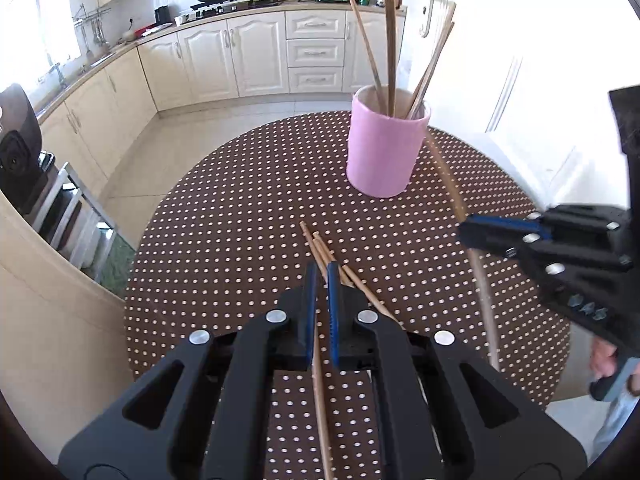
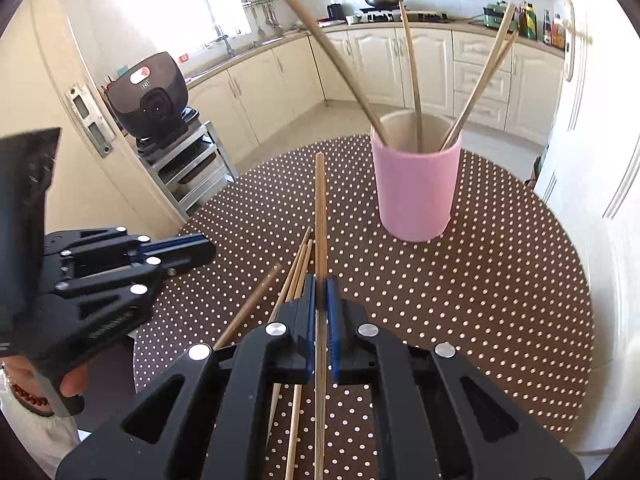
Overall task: Organize utensils
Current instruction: 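Lift the left chopstick toward the pink cup while the right tool carries its chopstick there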
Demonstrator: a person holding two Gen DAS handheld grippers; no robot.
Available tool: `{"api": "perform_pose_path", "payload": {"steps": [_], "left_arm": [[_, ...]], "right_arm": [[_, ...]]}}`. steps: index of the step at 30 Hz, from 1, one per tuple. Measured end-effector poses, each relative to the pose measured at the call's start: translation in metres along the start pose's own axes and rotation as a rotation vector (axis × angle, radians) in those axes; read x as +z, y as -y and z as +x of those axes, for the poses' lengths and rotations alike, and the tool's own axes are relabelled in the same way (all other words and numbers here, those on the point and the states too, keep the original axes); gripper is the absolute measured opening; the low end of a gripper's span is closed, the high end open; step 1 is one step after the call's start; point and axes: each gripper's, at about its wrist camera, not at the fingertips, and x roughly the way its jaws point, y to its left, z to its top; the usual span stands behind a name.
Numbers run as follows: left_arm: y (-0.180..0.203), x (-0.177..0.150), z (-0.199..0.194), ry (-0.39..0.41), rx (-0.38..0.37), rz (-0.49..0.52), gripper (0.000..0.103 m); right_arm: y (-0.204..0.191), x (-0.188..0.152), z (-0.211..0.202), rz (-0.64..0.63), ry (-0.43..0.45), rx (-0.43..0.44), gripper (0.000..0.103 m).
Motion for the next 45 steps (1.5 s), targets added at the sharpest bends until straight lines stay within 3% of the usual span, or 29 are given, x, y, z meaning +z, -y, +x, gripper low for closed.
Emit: {"api": "perform_pose_path", "payload": {"steps": [4,5,6,7,8,13,17,23,26,29,36,45], "left_arm": [[-0.001,-0.001,0.018,-0.077,-0.001,-0.031,0.010],[-0.004,-0.003,0.023,-0.096,-0.005,-0.042,0.019],[-0.005,-0.006,0.023,-0.107,-0.004,-0.048,0.041],[-0.007,-0.007,0.026,-0.112,0.005,-0.049,0.056],[-0.007,-0.008,0.027,-0.100,0.016,-0.050,0.063],[-0.011,-0.015,0.046,-0.157,0.026,-0.031,0.062],[-0.014,-0.020,0.071,-0.225,0.007,-0.039,0.035],[-0.015,-0.026,0.089,-0.257,0.004,-0.030,0.034],[-0.016,-0.025,0.091,-0.252,-0.013,-0.029,0.007],[-0.013,-0.023,0.090,-0.248,-0.032,-0.013,0.006],[-0.013,-0.010,0.054,-0.142,-0.040,-0.032,0.006],[-0.018,0.028,-0.029,0.115,-0.067,-0.084,0.006]], "right_arm": [[0.000,-0.001,0.008,0.012,-0.022,0.004,0.004],[0.000,-0.001,0.013,0.017,-0.032,0.006,0.004],[-0.001,-0.002,0.016,0.019,-0.039,0.005,0.004],[-0.001,-0.004,0.020,0.021,-0.049,0.006,0.004],[-0.001,-0.005,0.023,0.023,-0.056,0.007,0.004],[-0.003,-0.007,0.034,0.026,-0.079,0.011,0.004],[-0.003,-0.007,0.038,0.023,-0.088,0.012,0.004],[-0.005,-0.008,0.042,0.022,-0.095,0.014,0.004],[-0.006,-0.007,0.043,0.024,-0.095,0.014,0.004],[-0.006,-0.006,0.042,0.025,-0.089,0.014,0.004],[-0.002,-0.001,0.025,0.032,-0.054,0.017,0.004],[0.003,0.018,-0.017,0.030,0.056,-0.016,0.004]]}}
